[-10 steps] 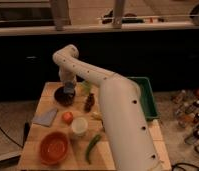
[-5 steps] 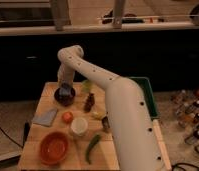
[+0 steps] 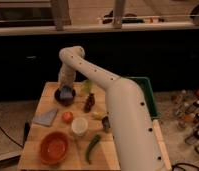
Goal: Wipe purple bowl with sponge
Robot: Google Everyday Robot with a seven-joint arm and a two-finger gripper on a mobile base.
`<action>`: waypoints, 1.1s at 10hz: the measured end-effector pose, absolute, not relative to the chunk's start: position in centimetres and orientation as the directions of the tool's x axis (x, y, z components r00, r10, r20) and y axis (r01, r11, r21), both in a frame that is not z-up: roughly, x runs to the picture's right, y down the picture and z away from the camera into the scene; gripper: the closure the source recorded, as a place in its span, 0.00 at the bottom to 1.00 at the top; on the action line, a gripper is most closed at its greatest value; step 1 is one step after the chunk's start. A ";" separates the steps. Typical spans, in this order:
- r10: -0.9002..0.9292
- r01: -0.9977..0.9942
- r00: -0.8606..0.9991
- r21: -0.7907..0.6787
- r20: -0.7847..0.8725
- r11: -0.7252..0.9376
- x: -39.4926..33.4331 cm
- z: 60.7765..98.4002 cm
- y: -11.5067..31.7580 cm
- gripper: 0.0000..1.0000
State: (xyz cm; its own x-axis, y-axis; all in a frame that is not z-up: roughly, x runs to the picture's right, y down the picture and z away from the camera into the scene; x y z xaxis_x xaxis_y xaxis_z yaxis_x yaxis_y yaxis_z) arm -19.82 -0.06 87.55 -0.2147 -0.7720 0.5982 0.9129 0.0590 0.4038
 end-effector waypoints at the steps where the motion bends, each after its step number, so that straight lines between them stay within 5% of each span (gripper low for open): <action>1: -0.758 0.916 -0.229 0.399 0.611 0.045 -19.3 87.5 0.3 1.00; 11: -0.768 0.974 -0.140 0.227 0.625 0.007 -15.6 89.0 -1.9 1.00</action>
State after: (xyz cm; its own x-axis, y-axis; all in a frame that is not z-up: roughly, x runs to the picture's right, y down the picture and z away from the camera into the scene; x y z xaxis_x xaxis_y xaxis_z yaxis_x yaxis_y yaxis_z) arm -15.58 -1.88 88.96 -0.1397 -0.7682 0.6248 0.9740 0.0072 0.2266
